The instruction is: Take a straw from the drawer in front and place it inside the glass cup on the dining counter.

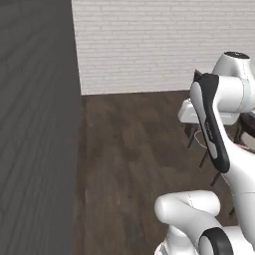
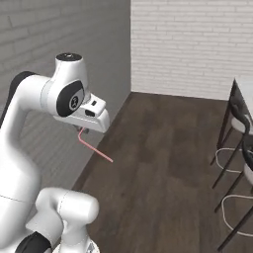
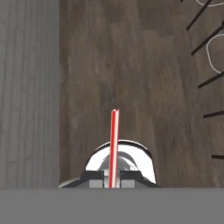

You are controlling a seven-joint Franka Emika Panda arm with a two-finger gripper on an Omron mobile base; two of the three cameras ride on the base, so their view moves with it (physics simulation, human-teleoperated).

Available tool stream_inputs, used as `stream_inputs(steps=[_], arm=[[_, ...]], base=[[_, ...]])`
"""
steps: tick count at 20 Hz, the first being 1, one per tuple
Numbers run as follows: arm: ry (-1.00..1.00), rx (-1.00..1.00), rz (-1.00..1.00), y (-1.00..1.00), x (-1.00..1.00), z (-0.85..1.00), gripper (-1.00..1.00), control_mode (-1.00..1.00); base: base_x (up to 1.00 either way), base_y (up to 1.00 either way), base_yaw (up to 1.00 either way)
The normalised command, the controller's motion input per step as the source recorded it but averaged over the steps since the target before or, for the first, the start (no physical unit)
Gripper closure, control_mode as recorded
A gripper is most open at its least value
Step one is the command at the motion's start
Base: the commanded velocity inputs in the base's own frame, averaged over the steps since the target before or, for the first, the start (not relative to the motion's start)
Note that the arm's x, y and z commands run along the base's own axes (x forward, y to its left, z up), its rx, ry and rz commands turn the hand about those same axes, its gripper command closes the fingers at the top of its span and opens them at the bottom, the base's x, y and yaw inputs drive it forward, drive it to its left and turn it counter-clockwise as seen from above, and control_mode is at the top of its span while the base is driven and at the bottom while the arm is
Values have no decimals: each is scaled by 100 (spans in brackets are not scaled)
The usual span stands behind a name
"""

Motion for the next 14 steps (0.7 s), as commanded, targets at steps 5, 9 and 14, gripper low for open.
stream_inputs(steps=[5, 9, 14], arm=[[0, 0, 0, 0, 0, 0, 100, 100], [0, 0, 0, 0, 0, 0, 100, 100], [0, 0, 0, 0, 0, 0, 100, 100]], base=[[100, 12, -34], [100, 26, -38], [100, 29, -41]])
